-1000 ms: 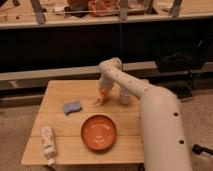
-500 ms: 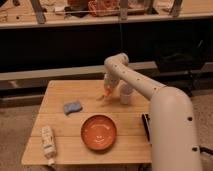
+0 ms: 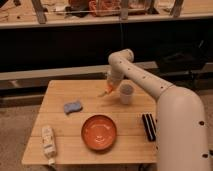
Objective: Place the pepper in the ceramic cup
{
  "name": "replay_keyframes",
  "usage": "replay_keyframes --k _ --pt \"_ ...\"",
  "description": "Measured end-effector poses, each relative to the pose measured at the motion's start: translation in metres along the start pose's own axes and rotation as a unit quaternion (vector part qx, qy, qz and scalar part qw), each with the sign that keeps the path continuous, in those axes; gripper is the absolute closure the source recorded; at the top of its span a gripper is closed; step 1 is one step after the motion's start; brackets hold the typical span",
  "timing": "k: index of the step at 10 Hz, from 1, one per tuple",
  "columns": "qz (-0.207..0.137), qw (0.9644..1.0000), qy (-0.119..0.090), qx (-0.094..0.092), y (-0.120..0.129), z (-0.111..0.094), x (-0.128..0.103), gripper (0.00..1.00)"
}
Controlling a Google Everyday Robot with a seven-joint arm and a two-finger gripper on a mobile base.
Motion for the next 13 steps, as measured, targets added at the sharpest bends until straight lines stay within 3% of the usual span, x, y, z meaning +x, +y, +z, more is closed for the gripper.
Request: replay_keyframes --k 4,7,13 --pt "0.026 0.9996 0.001 0.006 0.007 -0.014 0.009 1.00" --pt "0.052 0.9986 0.004 0.009 0.031 -0.031 0.030 1.00" --pt "0.088 0.9959 0.006 0.016 0.064 -0.047 0.046 1.00"
